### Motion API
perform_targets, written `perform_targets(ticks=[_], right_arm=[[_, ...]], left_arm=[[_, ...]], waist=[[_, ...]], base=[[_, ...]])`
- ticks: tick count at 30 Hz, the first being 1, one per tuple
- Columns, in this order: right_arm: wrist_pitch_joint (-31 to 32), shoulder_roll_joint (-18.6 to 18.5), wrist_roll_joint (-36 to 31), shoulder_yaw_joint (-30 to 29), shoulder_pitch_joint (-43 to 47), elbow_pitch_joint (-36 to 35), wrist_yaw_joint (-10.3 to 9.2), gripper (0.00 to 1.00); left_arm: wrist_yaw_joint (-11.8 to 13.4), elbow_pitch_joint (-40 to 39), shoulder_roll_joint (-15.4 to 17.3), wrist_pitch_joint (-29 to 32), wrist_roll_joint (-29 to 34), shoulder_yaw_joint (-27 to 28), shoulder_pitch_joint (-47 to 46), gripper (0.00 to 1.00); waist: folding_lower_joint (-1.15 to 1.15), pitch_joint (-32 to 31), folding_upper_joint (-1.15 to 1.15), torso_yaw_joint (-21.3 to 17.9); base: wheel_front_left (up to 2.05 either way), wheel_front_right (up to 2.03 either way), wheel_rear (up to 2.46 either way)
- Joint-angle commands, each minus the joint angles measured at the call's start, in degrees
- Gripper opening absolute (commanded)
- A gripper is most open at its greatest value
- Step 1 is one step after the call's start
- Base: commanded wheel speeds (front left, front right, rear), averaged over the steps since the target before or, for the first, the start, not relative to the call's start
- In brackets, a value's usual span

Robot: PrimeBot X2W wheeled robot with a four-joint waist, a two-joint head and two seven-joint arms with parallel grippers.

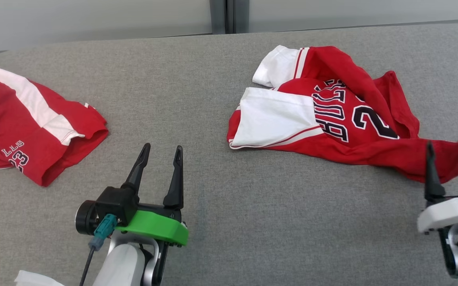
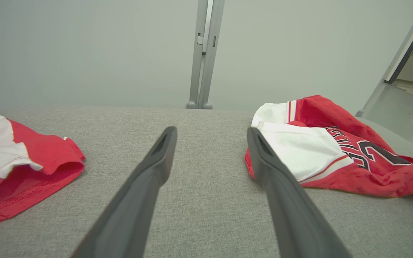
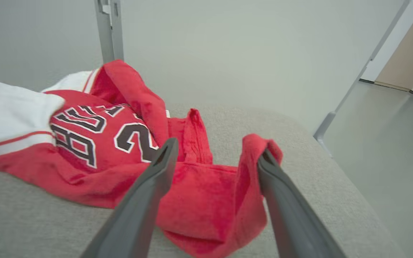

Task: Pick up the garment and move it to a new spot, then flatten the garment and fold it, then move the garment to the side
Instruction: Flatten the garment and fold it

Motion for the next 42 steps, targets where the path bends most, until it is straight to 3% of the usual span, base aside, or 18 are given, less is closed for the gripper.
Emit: perform_targets(ticks=[1,10,13,22,31,36,42], right_arm=[[-0.78,0.85,0.42,1.99,-0.79,-1.95,-0.10,1.00],[-1.71,3.51,3.59,15.32,-0.53,-11.34,-0.10,1.00],[-1.71,4.07,3.20,16.80,0.08,-12.75,-0.10,1.00],[-1.74,5.86,2.16,13.46,3.68,-15.21,-0.10,1.00],[-1.73,6.40,2.47,14.35,3.24,-14.79,-0.10,1.00],[-1.74,6.04,3.52,14.94,1.17,-11.01,-0.10,1.00],[0.22,4.05,6.16,13.39,-5.04,-2.32,-0.10,1.00]], left_arm=[[0.00,-0.15,0.13,0.02,0.20,0.07,-0.40,1.00],[0.11,-0.97,0.13,0.02,0.05,0.38,-0.56,1.00],[0.23,-1.04,0.13,0.02,-0.36,0.12,-0.22,1.00],[0.53,-1.04,0.13,0.02,0.27,1.69,1.86,1.00],[0.03,-1.19,0.15,0.02,0.62,1.77,1.16,1.00],[-0.12,-1.14,0.15,0.02,0.16,0.29,0.80,1.00],[0.17,-0.70,0.15,0.02,-0.50,-1.30,0.23,1.00]], waist=[[0.00,-0.24,0.00,0.35],[0.00,-0.47,0.00,2.83],[0.00,-0.52,0.00,3.89],[0.00,-1.55,0.00,3.30],[0.00,-1.87,0.00,1.55],[0.00,-1.68,0.00,3.41],[0.00,-0.13,0.00,8.32]], base=[[0.00,0.00,0.00],[0.00,0.00,0.00],[0.00,0.00,0.00],[0.00,0.00,0.00],[0.00,0.00,0.00],[0.00,0.00,0.00],[0.00,0.00,0.00]])
